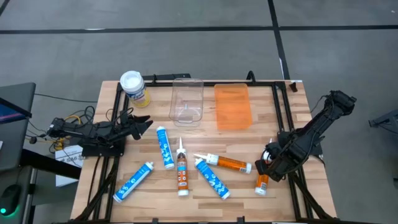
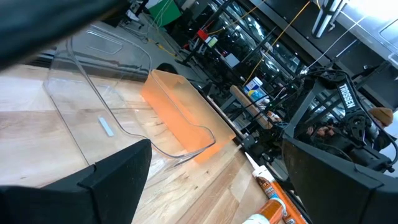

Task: Pick & place silicon tubes, Sealant and Lysol wipes
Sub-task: Put the right orange sealant into the orange bin

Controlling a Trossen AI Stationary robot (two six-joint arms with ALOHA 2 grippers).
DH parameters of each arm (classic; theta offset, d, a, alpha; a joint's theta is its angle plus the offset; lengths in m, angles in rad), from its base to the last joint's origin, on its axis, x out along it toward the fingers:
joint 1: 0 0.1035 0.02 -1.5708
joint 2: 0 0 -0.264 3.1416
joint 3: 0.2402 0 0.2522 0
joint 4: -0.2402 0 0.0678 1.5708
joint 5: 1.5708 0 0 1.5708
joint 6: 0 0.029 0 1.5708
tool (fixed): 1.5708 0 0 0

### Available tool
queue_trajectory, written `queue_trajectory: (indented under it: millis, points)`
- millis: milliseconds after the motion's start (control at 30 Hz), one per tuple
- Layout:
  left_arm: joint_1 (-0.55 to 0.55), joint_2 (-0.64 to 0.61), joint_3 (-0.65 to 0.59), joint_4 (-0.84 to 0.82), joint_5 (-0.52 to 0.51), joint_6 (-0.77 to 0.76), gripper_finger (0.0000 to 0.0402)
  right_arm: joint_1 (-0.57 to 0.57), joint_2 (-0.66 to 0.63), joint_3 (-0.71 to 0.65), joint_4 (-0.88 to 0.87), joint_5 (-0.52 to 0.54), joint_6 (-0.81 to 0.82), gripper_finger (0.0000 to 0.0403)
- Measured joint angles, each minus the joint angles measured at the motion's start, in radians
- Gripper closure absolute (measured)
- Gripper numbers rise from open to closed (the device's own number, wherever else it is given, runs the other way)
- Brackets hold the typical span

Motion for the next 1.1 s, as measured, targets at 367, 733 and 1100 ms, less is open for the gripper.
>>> queue_trajectory:
  millis: [367,733,1100]
  points:
    - [0.0,0.0,0.0,0.0,0.0,-0.006,0.0046,-0.006,0.0,-0.013,-0.068,0.063,0.166,0.0046]
    - [0.0,0.0,0.0,0.003,0.0,-0.005,0.0046,-0.017,0.027,-0.165,0.075,0.064,0.261,0.0083]
    - [0.0,0.0,0.0,0.003,0.0,-0.003,0.0046,-0.063,0.174,-0.205,0.233,0.035,0.255,0.0105]
